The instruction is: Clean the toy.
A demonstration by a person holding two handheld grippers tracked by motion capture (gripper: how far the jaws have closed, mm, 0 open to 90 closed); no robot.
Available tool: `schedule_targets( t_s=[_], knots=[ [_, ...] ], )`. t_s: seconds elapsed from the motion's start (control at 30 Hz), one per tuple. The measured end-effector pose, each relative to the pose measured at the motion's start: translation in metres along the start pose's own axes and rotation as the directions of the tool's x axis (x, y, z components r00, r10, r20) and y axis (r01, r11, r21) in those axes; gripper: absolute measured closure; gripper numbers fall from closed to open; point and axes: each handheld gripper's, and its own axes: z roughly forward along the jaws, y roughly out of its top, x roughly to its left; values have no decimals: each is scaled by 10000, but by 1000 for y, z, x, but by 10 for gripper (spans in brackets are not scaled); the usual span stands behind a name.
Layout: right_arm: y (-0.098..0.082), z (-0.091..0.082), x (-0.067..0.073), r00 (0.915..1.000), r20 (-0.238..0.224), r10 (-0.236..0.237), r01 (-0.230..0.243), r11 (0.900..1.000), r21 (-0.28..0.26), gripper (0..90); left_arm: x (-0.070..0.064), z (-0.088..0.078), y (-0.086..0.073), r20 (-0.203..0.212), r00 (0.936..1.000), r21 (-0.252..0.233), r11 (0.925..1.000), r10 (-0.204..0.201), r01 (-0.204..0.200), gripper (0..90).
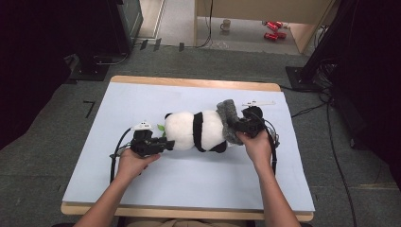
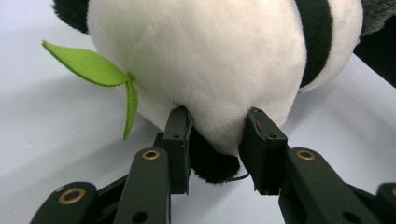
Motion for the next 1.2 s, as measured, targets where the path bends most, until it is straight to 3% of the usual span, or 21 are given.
schedule_targets(
  t_s=[0.33,0.5,0.7,0.97,1.1,1.2],
  knots=[
    [-10,7,-7,9993,272,264,-269,9995,192,754,2,1,0,48,10000,-17,10000,-79,79,646],
    [-16,10,-12,9975,28,711,-712,9974,145,756,2,1,1,56,9999,58,9999,-83,83,645],
    [-30,24,-12,9967,479,650,-705,9899,1230,760,5,2,4,59,9998,141,9997,-185,184,643],
    [-38,31,-13,9967,355,730,-781,9815,1748,760,7,3,7,134,9995,105,9995,-283,282,639],
    [-36,22,-21,9942,438,977,-1032,9835,1486,753,7,3,8,174,9994,145,9994,-311,309,637],
    [-32,10,-29,9914,657,1131,-1192,9881,977,752,7,3,8,172,9993,128,9994,-335,332,634]
  ],
)
